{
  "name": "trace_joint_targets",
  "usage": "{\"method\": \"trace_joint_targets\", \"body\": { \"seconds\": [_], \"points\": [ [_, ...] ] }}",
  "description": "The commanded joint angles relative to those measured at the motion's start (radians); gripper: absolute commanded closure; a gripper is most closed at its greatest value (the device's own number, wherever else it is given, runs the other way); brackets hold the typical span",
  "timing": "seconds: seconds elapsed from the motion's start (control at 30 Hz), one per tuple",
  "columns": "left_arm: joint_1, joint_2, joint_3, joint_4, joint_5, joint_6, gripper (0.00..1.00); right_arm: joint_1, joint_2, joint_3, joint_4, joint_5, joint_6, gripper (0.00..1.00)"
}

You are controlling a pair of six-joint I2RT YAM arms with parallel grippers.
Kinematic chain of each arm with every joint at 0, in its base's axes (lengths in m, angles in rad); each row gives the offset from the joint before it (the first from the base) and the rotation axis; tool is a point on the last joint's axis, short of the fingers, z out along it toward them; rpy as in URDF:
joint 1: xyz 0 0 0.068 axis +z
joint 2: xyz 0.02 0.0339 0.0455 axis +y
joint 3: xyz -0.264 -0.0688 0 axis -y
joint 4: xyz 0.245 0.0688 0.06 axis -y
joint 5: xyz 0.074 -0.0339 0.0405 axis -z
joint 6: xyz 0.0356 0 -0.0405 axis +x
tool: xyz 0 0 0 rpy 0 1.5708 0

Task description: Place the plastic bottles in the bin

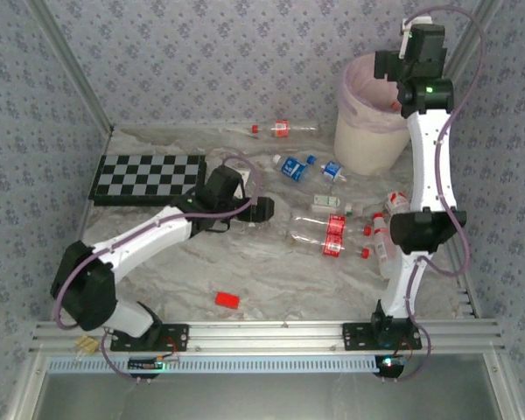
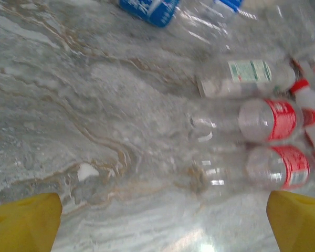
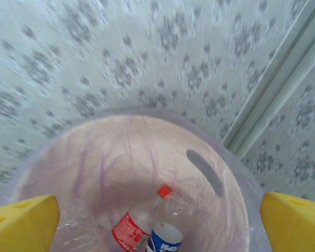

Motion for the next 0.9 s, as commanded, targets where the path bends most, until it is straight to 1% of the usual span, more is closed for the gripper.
{"method": "trace_joint_targets", "body": {
  "seconds": [0.0,0.07,0.13,0.2,0.3,0.37,0.47,0.6,0.67,0.73,0.87],
  "points": [
    [0.058,0.067,0.063,0.136,-0.002,-0.157,0.00,0.026,-0.082,-0.104,0.029,0.034,-0.007,0.00],
    [0.101,0.142,0.093,0.232,0.035,-0.251,0.00,0.036,-0.163,-0.227,0.084,-0.023,0.032,0.00],
    [0.141,0.229,0.165,0.262,0.071,-0.346,0.00,0.038,-0.239,-0.330,0.120,-0.077,0.083,0.00],
    [0.179,0.319,0.236,0.289,0.081,-0.449,0.00,0.042,-0.314,-0.430,0.134,-0.120,0.130,0.00],
    [0.222,0.453,0.322,0.392,0.082,-0.621,0.00,0.045,-0.450,-0.626,0.205,-0.169,0.198,0.00],
    [0.241,0.547,0.409,0.437,0.085,-0.693,0.00,0.047,-0.548,-0.760,0.242,-0.186,0.235,0.00],
    [0.259,0.690,0.571,0.434,0.063,-0.764,0.00,0.040,-0.668,-0.903,0.247,-0.214,0.279,0.00],
    [0.281,0.873,0.802,0.442,0.076,-0.844,0.01,0.002,-0.760,-1.008,0.265,-0.231,0.285,0.00],
    [0.282,0.948,0.941,0.392,0.065,-0.849,0.01,-0.038,-0.767,-1.000,0.220,-0.260,0.287,0.00],
    [0.282,1.003,1.042,0.318,0.040,-0.848,0.01,-0.060,-0.777,-0.996,0.202,-0.275,0.286,0.00],
    [0.288,1.090,1.168,0.236,-0.006,-0.882,0.03,-0.086,-0.798,-1.016,0.219,-0.304,0.286,0.00]
  ]
}}
